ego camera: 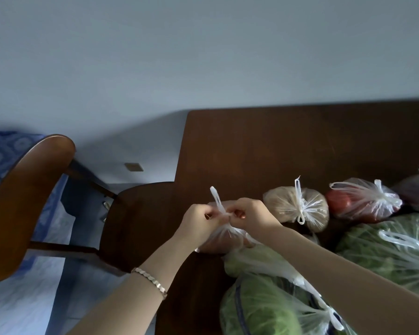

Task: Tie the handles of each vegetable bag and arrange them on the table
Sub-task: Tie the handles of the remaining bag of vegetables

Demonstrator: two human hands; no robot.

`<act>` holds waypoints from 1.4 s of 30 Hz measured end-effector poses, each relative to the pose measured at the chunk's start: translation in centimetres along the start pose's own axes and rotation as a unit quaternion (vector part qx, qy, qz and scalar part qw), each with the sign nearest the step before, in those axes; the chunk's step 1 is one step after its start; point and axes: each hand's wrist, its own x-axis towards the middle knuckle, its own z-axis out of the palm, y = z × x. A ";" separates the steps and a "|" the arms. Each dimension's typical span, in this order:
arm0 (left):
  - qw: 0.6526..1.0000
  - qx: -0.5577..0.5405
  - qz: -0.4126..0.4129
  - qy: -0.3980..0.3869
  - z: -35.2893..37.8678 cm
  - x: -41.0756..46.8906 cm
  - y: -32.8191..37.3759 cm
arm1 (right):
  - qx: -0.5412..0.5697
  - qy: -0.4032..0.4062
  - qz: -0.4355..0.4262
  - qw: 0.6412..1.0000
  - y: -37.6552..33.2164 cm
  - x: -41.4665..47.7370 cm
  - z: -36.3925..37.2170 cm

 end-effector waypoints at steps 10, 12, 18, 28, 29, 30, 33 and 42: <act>0.959 0.178 0.202 0.085 1.4 0.2 -0.8 | 0.110 0.034 0.090 0.989 0.5 -0.2 0.0; 0.961 0.175 0.189 0.097 1.5 0.3 -0.4 | 0.088 0.054 0.084 0.991 0.4 -0.1 0.1; 0.986 0.116 0.106 0.049 1.1 0.9 0.3 | 0.126 0.121 0.073 0.982 0.4 -0.4 0.7; 0.967 0.158 0.196 0.041 0.6 0.6 -0.4 | 0.224 0.049 0.119 0.966 0.2 -0.4 -0.5; 0.963 0.166 0.207 0.040 0.6 0.6 -0.6 | 0.266 0.027 0.138 0.954 0.2 -0.5 -0.6; 0.961 0.174 0.213 0.040 0.6 0.6 -0.8 | 0.320 0.002 0.162 0.934 0.3 -0.5 -0.8; 0.971 0.144 0.184 0.043 1.2 0.5 -0.9 | 0.428 -0.053 0.186 0.883 0.8 -0.9 -1.3; 1.000 -0.011 -0.013 0.005 1.2 1.2 0.3 | -0.132 0.158 -0.154 0.966 1.4 -1.4 1.3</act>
